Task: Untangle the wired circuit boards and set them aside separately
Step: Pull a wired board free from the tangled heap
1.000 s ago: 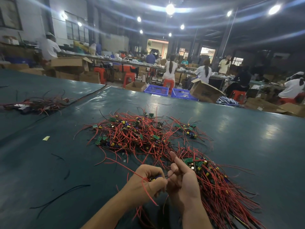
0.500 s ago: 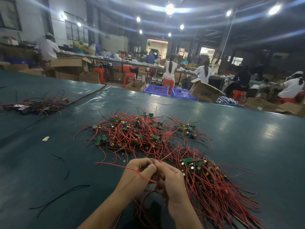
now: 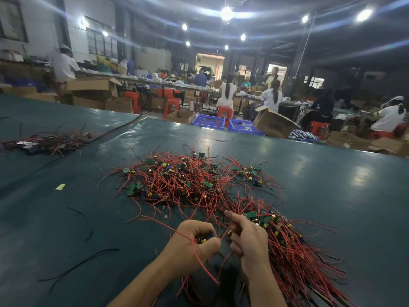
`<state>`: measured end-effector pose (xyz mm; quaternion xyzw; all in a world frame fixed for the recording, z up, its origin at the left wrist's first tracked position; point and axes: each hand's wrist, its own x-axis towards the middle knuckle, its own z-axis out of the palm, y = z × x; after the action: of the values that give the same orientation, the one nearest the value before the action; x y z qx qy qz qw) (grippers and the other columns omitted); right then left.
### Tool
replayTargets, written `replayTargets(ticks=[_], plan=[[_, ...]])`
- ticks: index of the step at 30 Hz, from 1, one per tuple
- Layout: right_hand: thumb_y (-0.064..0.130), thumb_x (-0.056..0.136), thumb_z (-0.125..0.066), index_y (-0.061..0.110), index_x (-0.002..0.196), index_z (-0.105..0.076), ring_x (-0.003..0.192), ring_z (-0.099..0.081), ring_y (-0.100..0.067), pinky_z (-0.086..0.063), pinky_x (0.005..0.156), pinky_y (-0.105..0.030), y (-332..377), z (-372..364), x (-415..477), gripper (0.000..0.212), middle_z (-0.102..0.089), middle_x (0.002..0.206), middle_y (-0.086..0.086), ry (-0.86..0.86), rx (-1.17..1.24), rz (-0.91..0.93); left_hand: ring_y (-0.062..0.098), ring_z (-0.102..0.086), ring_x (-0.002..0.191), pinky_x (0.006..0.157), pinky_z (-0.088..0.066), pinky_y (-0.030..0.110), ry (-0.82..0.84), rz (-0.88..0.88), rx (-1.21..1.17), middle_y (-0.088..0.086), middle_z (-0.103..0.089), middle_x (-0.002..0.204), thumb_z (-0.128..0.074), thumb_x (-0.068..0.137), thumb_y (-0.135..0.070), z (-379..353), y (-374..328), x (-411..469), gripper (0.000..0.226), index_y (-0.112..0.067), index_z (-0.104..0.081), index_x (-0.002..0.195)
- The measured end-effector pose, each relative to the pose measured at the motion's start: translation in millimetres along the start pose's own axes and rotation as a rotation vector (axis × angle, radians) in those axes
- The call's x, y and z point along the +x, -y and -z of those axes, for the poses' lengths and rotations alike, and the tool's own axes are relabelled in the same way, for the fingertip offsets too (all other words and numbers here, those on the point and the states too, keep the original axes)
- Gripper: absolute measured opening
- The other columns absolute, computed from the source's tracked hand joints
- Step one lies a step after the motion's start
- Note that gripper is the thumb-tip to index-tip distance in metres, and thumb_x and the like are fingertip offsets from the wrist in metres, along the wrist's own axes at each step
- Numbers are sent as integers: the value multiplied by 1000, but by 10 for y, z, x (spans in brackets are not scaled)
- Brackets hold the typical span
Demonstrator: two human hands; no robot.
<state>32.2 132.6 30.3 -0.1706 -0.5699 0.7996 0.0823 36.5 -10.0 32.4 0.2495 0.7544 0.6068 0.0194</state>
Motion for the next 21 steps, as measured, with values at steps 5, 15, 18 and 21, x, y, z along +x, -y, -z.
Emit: replayTargets(ticks=[5, 15, 18, 21], plan=[[8, 96, -59, 11, 93, -77, 36, -27, -7, -23, 34, -17, -87, -62, 10, 19, -57, 53, -2, -9, -22, 101, 12, -48, 43, 48, -39, 22, -31, 21, -83, 3, -54, 48, -56, 71, -17, 51, -24, 9, 19, -16, -57, 52], [4, 95, -58, 18, 108, -73, 35, -32, -5, -28, 33, -17, -49, -33, -12, 24, -73, 68, -12, -140, 195, 221, 15, -51, 51, 54, -43, 24, -203, 171, -387, 5, -60, 55, -78, 65, -31, 86, -23, 72, 31, -4, -72, 79], [8, 97, -56, 17, 105, -74, 35, -35, -6, -29, 34, -16, -21, -38, -31, 22, -73, 70, -13, -138, 208, 213, 13, -55, 54, 58, -48, 23, -187, 183, -484, 8, -63, 63, -81, 61, -32, 127, -16, 69, 26, -12, -73, 75], [30, 101, -50, 19, 105, -74, 38, -38, -8, -31, 36, -19, 9, -37, -54, 26, -73, 73, -12, -102, 235, 166, 10, -53, 52, 54, -48, 20, -232, 188, -652, 5, -61, 64, -80, 59, -27, 160, -15, 95, 14, -15, -74, 64]])
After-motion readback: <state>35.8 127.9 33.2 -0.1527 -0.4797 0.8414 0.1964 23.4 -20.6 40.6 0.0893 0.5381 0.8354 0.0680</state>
